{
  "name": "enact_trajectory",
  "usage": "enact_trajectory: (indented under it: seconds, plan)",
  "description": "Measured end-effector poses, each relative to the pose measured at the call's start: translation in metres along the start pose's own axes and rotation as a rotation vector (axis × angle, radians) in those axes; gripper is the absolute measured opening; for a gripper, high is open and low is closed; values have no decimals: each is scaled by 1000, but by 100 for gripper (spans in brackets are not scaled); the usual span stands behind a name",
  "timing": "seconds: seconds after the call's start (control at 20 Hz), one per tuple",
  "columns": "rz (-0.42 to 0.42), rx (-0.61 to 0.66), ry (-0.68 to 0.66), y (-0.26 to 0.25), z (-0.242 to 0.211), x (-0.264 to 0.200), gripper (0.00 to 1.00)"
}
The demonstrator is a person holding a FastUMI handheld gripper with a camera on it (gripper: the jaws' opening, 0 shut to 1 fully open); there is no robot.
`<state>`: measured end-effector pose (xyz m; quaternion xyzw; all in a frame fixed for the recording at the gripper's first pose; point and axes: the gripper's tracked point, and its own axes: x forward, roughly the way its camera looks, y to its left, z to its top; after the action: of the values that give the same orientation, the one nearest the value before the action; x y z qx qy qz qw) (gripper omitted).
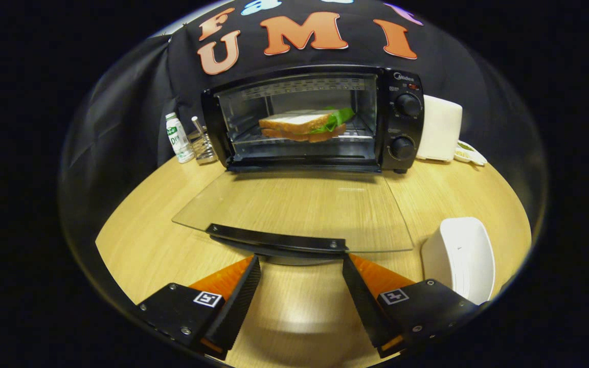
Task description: Open the toaster oven, put the food inside, and close the toaster oven door.
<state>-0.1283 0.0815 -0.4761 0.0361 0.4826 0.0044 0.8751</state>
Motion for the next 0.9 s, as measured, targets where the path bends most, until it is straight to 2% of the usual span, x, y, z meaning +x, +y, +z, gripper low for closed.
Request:
enact_trajectory:
  seconds: [0.15, 0.4, 0.9]
  plan:
    - [7, -19, -2, 5, 3, -2, 99]
    - [75, 27, -70, 18, 28, -7, 100]
    - [-13, -4, -210, -2, 110, 2, 99]
